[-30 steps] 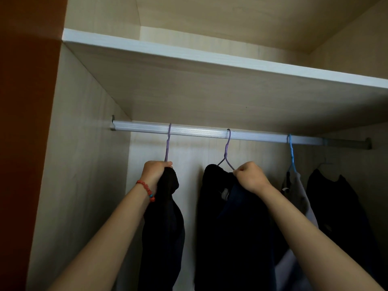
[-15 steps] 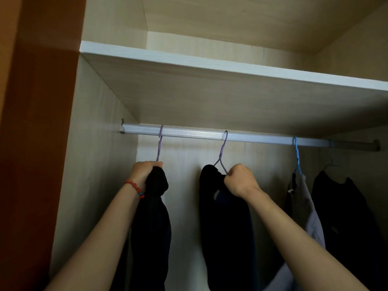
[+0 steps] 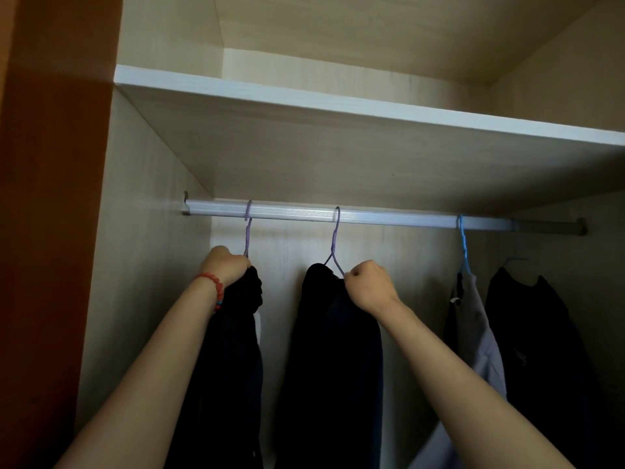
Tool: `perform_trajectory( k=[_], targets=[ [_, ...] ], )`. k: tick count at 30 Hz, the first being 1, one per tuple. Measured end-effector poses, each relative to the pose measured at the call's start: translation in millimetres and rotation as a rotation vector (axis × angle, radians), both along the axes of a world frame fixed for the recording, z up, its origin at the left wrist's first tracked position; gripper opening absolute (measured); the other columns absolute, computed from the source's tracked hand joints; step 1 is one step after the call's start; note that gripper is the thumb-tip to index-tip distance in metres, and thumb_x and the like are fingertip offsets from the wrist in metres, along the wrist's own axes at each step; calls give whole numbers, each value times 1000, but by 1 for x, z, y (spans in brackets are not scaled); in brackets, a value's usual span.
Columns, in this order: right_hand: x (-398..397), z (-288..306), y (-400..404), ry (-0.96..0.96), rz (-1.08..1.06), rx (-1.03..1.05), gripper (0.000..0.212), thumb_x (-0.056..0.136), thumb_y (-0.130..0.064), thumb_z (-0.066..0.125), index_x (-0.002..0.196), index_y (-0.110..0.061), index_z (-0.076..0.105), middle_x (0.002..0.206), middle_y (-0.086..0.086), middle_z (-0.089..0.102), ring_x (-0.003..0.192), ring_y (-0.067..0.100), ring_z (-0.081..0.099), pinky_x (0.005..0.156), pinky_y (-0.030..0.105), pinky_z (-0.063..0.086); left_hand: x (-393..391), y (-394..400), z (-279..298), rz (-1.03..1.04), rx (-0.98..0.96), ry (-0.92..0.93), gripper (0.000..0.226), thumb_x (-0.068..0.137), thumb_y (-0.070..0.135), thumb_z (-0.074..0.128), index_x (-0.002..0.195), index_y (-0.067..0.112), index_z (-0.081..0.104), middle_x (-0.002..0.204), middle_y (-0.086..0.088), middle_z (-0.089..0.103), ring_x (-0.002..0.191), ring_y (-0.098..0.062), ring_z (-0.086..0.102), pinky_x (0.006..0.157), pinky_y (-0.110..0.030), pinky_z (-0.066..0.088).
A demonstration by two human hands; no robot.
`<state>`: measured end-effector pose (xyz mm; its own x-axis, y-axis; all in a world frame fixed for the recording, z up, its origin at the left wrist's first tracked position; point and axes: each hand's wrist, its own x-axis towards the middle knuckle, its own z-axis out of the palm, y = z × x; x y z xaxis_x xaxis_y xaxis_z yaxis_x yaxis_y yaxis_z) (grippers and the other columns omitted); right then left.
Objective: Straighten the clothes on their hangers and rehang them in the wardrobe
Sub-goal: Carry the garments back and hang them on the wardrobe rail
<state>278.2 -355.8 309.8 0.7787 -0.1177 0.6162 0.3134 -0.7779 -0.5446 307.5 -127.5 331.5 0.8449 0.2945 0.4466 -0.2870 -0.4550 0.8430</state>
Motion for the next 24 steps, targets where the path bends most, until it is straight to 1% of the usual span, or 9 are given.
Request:
perform_trajectory(
  k=[3,5,8,11,13,15,19,21,24],
  targets=[
    [-8,3,-16,-25,11,81,42,91,-26,44,58,1,48,57,11,52,57,28,47,52,28,38,-18,-17,4,216,344,-84,23,83,24,53,82,1,56,102,-22,60,96,-38,56,81,-37,47],
    [-16,4,-33,-47,-28,130,44,91,-30,42,79,6,64,72,16,68,66,29,61,68,33,49,-30,-35,8,235,417,-178,25,83,27,52,86,4,59,107,-20,60,105,-39,54,91,-40,46],
    [-32,9,-64,-115,-231,109,36,89,-26,44,85,2,66,82,16,65,76,34,56,72,33,45,-45,-70,12,62,411,-232,21,83,33,55,79,15,63,91,-16,60,104,-34,59,85,-32,44],
    [-42,14,-94,-115,-428,53,29,84,-19,45,94,0,66,101,23,63,97,40,57,83,37,45,-52,-106,8,-59,418,-162,49,84,44,53,56,4,50,66,-20,57,76,-34,58,67,-29,40],
    [-42,12,-110,-81,-510,28,33,80,-18,47,101,1,64,112,24,61,108,40,55,90,39,44,-50,-129,3,-95,400,-138,52,85,48,51,57,4,48,87,-22,64,79,-35,57,67,-31,40],
    [-42,6,-120,-18,-543,28,39,79,-20,49,110,0,61,118,23,58,113,38,53,93,40,44,-46,-147,-3,-118,370,-119,49,85,50,51,78,1,58,105,-22,63,94,-36,59,75,-32,43],
    [-44,-10,-135,143,-537,44,44,82,-24,52,121,-5,54,123,19,55,114,37,53,91,38,45,-39,-174,-10,-186,384,-45,53,85,46,50,99,-4,61,110,-21,64,103,-35,58,83,-32,45],
    [-44,-16,-140,187,-525,32,46,85,-23,52,128,-8,48,124,18,56,114,36,54,90,39,46,-37,-182,-13,-219,371,1,41,86,35,51,96,-3,61,100,-20,65,98,-34,60,76,-31,46],
    [-43,-20,-146,180,-531,4,47,89,-21,50,134,-9,42,124,17,56,113,36,55,87,38,47,-31,-184,-20,-259,238,58,22,82,22,52,72,2,54,70,-9,52,79,-27,54,63,-26,40]
  ],
)
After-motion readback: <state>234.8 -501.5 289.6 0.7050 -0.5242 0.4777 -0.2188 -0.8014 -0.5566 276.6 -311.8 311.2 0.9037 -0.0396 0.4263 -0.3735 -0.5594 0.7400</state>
